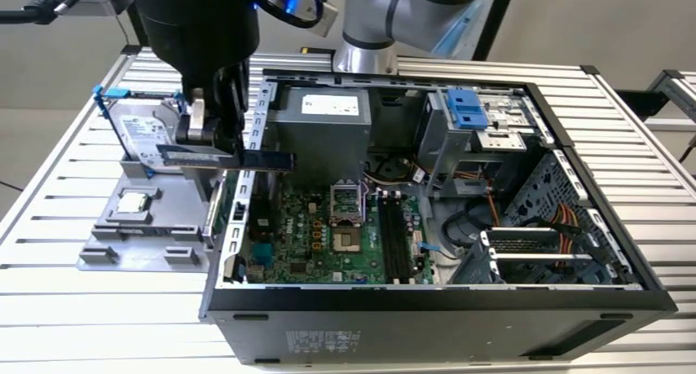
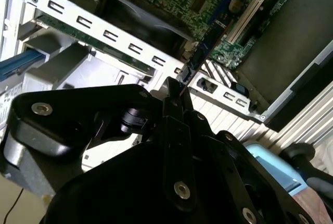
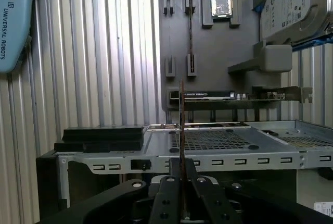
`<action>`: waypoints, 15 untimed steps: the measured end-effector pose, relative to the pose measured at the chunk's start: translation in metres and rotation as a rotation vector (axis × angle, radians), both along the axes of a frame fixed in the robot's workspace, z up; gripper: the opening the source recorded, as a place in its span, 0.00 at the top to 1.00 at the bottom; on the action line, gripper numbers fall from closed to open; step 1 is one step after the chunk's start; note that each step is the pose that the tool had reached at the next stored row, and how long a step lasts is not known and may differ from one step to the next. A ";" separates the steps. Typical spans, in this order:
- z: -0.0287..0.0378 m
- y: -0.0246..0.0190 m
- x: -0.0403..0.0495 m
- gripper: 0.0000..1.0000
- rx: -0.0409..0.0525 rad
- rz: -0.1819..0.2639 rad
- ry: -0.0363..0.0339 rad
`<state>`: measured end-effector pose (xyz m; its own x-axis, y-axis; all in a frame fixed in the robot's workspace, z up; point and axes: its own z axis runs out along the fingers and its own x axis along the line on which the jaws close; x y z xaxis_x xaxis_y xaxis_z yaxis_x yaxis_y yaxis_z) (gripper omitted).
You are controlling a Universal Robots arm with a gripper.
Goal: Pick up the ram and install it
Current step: 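Pick up the ram and move it above insertion slot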
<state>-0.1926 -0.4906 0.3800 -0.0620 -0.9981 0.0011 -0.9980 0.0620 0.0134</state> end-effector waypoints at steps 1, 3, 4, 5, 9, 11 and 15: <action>0.0000 0.0000 0.0012 1.00 0.0001 0.000 0.0000; 0.0000 0.0000 0.0036 1.00 0.0000 0.000 0.0003; 0.0000 0.0000 0.0050 1.00 0.0001 0.000 0.0005; 0.0000 0.0000 0.0063 1.00 0.0000 0.000 0.0007; 0.0000 0.0000 0.0121 1.00 0.0001 0.000 0.0014; 0.0000 0.0000 0.0150 1.00 0.0001 0.000 0.0018; 0.0000 0.0000 0.0201 1.00 0.0000 0.000 0.0022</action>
<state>-0.1725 -0.4906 0.3800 -0.0620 -0.9981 0.0012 -0.9980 0.0620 0.0156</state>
